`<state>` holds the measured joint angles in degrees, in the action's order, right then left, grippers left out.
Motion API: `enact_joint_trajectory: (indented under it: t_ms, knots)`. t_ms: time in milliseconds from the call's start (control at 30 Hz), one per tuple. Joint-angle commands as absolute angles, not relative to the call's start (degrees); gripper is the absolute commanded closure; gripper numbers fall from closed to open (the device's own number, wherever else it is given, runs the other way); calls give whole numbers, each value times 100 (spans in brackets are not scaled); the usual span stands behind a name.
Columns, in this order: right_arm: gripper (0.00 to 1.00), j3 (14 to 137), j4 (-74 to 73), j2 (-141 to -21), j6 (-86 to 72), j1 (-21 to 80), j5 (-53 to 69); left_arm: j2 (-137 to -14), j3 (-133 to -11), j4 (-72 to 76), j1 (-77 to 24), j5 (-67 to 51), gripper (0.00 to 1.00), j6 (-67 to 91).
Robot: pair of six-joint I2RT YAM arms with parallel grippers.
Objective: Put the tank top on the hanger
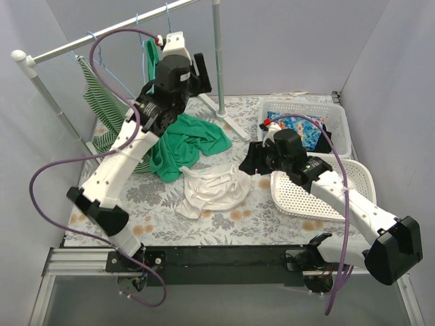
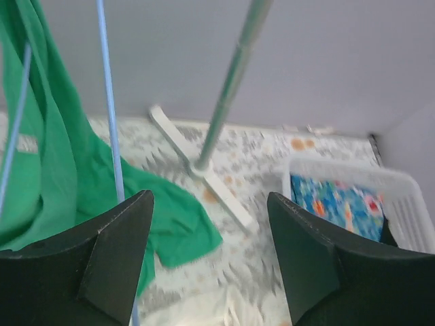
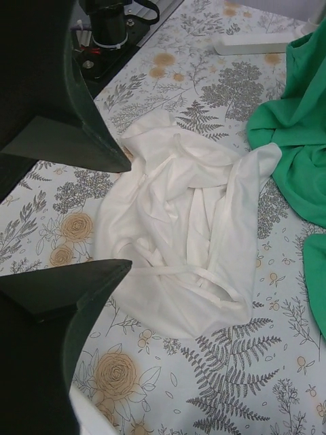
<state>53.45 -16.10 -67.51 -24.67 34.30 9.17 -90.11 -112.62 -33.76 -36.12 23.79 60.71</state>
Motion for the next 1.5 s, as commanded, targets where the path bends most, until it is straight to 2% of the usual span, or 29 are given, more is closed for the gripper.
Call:
enact_joint_trajectory:
  t_ms: [0, 200, 467, 700, 1000, 1133, 1167, 1267, 1467]
  knots:
    - [38, 5273, -1397, -6548, -2496, 3445, 1151, -9887, -12718, -3930, -3586, 4348, 32, 4958]
    - [38, 5159, -1389, -6434, -2487, 3472, 1116, -9721, -12481, -3612, -3560, 4113, 35, 4895]
    - [38, 5106, -1353, -6513, -2522, 3463, 1239, -9703, -12182, -3348, -3437, 4404, 35, 4649]
    - [38, 5080, -1345, -6443, -2514, 3463, 1222, -10037, -12225, -3392, -3112, 3947, 46, 4851]
    - [38, 5010, -1345, -6381, -2522, 3463, 1204, -10275, -12112, -3323, -3076, 3972, 58, 4860]
    - [38, 4992, -1345, -6363, -2522, 3463, 1213, -10239, -11980, -3217, -3067, 4025, 70, 4799]
    - [38, 4992, -1345, -6363, -2514, 3463, 1204, -10231, -11979, -3208, -3067, 4034, 82, 4790]
    - [38, 5001, -1354, -6346, -2522, 3472, 1195, -10187, -11971, -3103, -3067, 4069, 99, 4685]
    - [38, 5054, -1380, -6337, -2479, 3463, 1143, -9914, -12041, -2743, -3067, 3947, 100, 4395]
